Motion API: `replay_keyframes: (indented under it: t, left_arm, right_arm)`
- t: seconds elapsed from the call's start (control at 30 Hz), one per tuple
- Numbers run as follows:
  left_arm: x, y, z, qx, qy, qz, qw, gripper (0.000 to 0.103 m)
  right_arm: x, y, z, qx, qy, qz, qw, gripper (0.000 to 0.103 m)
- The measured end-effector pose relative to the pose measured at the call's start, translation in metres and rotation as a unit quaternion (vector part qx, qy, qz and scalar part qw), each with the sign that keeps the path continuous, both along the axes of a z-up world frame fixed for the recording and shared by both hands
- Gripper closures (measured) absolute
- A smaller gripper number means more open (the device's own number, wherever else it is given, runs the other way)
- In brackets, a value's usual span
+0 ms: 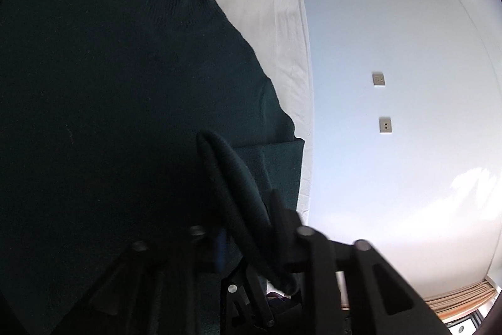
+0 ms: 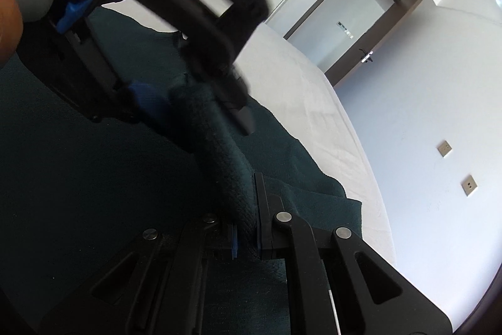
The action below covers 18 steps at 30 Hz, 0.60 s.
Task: Fold small clothes
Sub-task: 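Carry the sleeve across the sweater body toward the left tool and lay it down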
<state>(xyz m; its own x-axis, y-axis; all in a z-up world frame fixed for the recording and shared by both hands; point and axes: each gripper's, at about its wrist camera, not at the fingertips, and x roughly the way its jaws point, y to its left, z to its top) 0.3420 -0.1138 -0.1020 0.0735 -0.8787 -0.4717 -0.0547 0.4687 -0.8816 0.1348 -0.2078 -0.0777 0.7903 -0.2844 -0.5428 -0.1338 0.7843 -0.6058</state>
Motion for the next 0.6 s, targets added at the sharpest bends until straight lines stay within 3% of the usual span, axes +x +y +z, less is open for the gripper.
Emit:
replay_keyframes:
  t: [0.13,0.2,0.27,0.37,0.43,0.53,0.6]
  left_arm:
    - [0.006,0.014,0.003,0.016,-0.017,0.009,0.9997,0.096]
    - [0.01,0.027,0.009,0.032,-0.033,0.015,0.9988,0.096]
    - [0.02,0.044,0.013,0.05,-0.045,0.026,0.9974,0.096]
    - [0.035,0.073,0.023,0.099,-0.075,0.039,0.9915,0.096]
    - [0.043,0.089,0.027,0.121,-0.085,0.048,0.9879,0.096]
    - [0.053,0.107,0.027,0.158,-0.094,0.055,0.9813,0.096]
    - [0.052,0.116,0.018,0.176,-0.092,0.053,0.9786,0.096]
  right_arm:
    - [-0.004,-0.005,0.008,0.045,0.014,0.01,0.999,0.087]
    - [-0.002,-0.021,0.02,0.113,0.023,-0.007,0.993,0.073]
    - [-0.004,-0.05,0.036,0.21,0.017,-0.029,0.977,0.04]
    - [-0.009,-0.111,0.057,0.365,-0.001,-0.064,0.929,0.036]
    - [-0.008,-0.157,0.058,0.461,0.001,-0.096,0.882,0.036]
    - [-0.007,-0.215,0.043,0.592,0.013,-0.131,0.795,0.036]
    - [-0.016,-0.242,0.029,0.636,0.016,-0.148,0.757,0.036]
